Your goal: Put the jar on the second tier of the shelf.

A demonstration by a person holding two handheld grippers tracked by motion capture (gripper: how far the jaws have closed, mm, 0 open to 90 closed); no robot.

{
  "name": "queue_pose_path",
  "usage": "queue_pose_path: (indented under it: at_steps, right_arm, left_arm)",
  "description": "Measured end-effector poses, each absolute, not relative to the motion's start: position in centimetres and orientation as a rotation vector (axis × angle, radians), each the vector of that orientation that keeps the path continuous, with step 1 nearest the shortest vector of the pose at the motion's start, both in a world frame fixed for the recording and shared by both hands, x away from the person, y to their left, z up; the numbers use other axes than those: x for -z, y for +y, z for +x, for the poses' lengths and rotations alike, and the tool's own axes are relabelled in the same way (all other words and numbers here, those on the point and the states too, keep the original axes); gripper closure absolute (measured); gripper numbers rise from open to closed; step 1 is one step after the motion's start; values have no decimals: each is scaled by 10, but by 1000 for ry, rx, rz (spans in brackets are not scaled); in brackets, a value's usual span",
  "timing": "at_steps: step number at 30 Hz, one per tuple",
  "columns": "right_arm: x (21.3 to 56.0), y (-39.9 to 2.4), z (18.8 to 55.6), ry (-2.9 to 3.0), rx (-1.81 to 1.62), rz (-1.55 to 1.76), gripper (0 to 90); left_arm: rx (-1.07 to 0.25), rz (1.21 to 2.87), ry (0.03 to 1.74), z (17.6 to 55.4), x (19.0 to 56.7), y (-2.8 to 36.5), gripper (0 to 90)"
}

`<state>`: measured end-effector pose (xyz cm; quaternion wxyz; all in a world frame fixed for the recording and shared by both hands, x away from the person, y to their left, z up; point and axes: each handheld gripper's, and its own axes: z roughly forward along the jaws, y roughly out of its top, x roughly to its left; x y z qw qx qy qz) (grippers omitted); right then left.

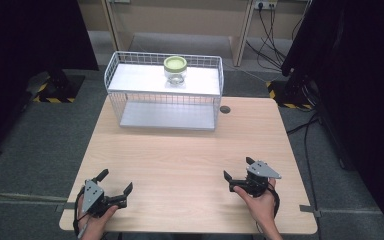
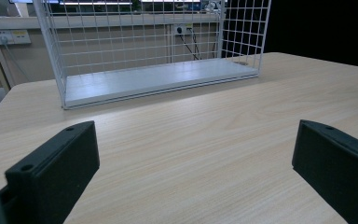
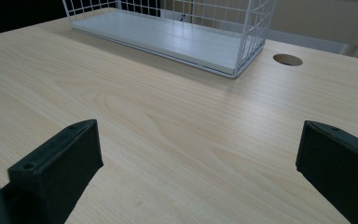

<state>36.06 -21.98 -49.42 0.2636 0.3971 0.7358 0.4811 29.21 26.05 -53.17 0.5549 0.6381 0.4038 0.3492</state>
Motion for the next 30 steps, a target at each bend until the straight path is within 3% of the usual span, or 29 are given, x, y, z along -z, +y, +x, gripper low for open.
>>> queue_pose_path:
  at_steps: [30]
  right_arm:
    - [514,-251,342,1944,-1269,1159,5]
  left_arm:
    - [-832,1502,956,292,532,260,2]
